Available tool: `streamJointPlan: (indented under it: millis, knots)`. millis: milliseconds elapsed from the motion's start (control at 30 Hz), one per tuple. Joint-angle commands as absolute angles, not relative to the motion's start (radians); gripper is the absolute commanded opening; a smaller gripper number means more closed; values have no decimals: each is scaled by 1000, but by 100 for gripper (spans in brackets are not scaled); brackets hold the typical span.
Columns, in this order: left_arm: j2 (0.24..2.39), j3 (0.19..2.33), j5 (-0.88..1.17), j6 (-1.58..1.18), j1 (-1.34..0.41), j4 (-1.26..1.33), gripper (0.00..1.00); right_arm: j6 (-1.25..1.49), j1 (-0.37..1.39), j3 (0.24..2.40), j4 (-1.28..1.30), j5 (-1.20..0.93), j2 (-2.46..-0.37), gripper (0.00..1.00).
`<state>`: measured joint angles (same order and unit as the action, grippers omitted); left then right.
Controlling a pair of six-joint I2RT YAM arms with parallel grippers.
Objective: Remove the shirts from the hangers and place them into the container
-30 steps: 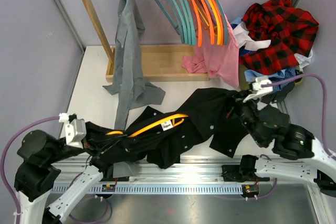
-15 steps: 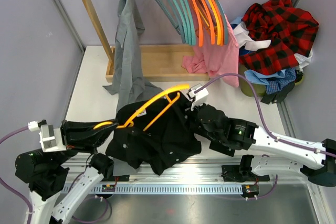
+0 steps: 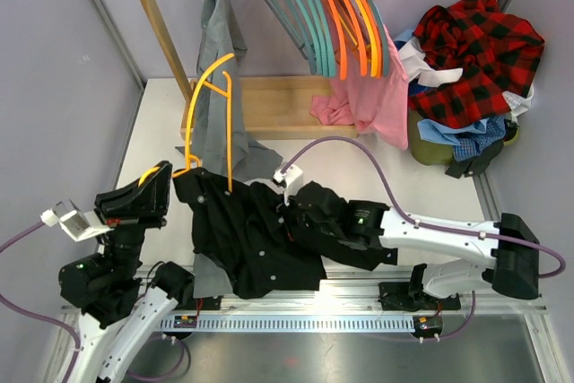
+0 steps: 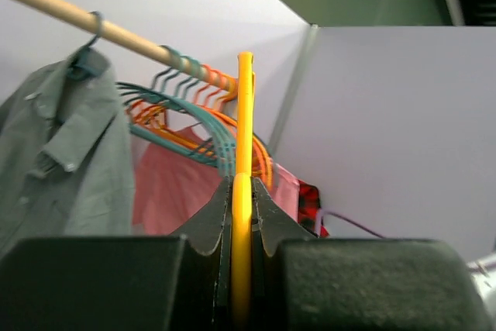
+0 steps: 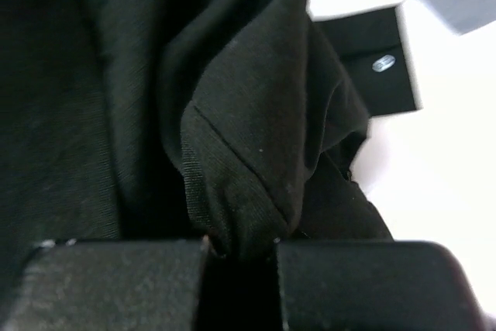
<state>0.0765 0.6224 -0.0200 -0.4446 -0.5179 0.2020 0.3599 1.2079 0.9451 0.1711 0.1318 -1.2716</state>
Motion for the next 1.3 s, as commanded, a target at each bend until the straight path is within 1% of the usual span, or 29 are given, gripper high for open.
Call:
streamJointPlan:
  millis: [0, 133, 233, 333, 433, 533, 633, 700, 733, 800, 833, 867, 933, 967, 1067, 1200, 1267]
  knots:
    - [121, 611, -204, -425, -518, 370, 0, 356, 1233, 1014, 143, 6, -1313, 0]
    - [158, 641, -218, -329, -518, 324, 0, 319, 1250, 1084, 250, 3, -1405, 0]
    - [140, 664, -302, -260, -518, 301, 0, 285, 1270, 1134, 351, 37, -1454, 0]
    - [103, 667, -460, -189, -518, 333, 0, 255, 1289, 1150, 416, 61, -1479, 0]
    - [92, 678, -498, -137, -518, 365, 0, 255, 1289, 1147, 451, 60, -1496, 0]
    - [91, 689, -581, -76, -518, 432, 0, 256, 1292, 1152, 505, 78, -1525, 0]
    - [95, 707, -586, -37, -517, 471, 0, 265, 1295, 1152, 541, 103, -1539, 0]
    - [109, 721, -525, -44, -518, 466, 0, 270, 1295, 1149, 560, 127, -1537, 1]
    - [129, 759, -430, -49, -518, 404, 0, 273, 1295, 1150, 572, 164, -1534, 25]
    - [139, 797, -365, -86, -518, 339, 0, 268, 1295, 1150, 577, 179, -1520, 30]
    - [138, 805, -272, -98, -518, 327, 0, 268, 1295, 1152, 580, 192, -1497, 38]
    - [137, 819, -227, -109, -518, 305, 0, 270, 1293, 1152, 586, 227, -1483, 64]
    - [133, 833, -175, -150, -518, 279, 0, 259, 1295, 1151, 586, 233, -1430, 69]
    - [124, 834, -152, -161, -518, 262, 0, 252, 1295, 1147, 587, 233, -1407, 78]
    - [74, 780, -124, -228, -518, 278, 0, 233, 1293, 1137, 584, 244, -1297, 90]
    - [29, 698, -84, -389, -517, 152, 0, 216, 1293, 1127, 571, 340, -1090, 94]
    - [6, 654, -95, -428, -517, 48, 0, 193, 1295, 1117, 539, 368, -1023, 93]
